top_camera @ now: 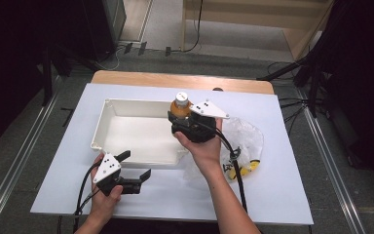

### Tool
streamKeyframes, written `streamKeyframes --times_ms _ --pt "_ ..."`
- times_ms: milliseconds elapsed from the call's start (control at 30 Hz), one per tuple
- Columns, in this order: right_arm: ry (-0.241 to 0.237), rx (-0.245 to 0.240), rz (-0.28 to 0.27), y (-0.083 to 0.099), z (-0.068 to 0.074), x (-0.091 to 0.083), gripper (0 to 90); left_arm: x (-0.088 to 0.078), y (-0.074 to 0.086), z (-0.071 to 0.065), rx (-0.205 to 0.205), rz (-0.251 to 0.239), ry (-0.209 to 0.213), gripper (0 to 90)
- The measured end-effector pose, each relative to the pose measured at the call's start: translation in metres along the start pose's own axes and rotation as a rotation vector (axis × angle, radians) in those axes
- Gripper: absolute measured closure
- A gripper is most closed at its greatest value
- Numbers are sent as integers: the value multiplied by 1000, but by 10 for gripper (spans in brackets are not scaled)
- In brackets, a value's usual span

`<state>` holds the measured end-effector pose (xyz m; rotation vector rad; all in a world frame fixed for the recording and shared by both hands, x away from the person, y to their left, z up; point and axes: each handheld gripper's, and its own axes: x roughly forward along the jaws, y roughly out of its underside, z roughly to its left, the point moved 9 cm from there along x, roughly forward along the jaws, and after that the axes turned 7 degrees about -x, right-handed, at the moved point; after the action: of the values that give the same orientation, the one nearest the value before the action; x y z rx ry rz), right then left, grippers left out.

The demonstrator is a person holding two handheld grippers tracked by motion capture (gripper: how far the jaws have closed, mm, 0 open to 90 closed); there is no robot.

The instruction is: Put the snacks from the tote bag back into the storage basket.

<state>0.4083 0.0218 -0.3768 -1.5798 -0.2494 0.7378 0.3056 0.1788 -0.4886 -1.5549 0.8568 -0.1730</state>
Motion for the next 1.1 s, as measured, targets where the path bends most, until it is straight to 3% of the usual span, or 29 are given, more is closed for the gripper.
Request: streamKeyframes --times_ms 1100 --pt "-11 0 22 11 4 10 317 0 0 0 0 0 0 30"
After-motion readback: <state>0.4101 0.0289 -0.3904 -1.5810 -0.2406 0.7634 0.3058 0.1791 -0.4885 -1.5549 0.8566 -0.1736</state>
